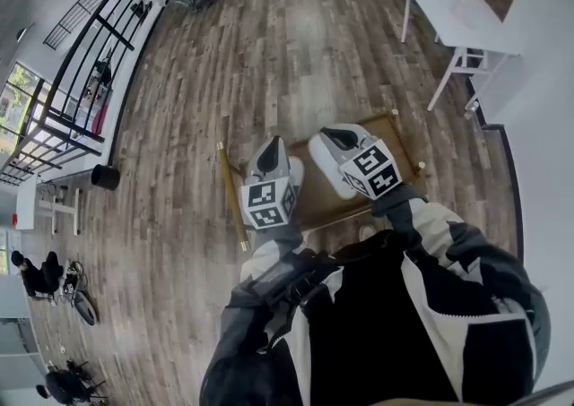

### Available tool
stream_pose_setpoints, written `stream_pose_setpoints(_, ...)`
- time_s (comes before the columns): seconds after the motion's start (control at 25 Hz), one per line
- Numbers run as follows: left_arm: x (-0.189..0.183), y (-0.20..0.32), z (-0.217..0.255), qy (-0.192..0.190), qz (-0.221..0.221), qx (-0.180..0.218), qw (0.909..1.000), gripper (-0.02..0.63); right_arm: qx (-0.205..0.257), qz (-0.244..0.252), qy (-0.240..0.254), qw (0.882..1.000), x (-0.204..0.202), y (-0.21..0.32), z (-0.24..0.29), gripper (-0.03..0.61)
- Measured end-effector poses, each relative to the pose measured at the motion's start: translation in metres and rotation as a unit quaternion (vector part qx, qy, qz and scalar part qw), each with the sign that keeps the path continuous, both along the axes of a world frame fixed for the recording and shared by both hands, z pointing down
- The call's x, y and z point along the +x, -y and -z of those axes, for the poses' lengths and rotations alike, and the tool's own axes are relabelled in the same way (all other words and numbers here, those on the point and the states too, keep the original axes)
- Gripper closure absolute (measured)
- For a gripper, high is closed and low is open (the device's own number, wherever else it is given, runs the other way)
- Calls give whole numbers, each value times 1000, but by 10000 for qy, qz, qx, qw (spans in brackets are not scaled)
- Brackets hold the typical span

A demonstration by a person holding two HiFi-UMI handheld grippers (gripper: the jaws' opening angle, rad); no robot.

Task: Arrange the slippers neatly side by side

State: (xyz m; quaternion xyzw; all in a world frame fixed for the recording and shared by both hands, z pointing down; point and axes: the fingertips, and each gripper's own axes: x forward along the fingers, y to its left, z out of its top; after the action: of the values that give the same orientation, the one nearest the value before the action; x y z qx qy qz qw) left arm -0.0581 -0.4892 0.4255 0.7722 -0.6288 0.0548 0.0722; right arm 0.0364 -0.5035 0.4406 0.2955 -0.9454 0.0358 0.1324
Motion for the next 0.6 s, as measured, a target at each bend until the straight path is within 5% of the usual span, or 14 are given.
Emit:
stream_pose_setpoints(0.32, 7, 10, -6, -3, 317, -66, 9995, 604, -129, 423, -109, 9990, -5, 19, -11, 574)
stream_pose_setpoints(0.6, -27, 12, -6, 39, 356, -130, 9993, 603, -110, 444, -70, 9989, -34, 25, -7, 574)
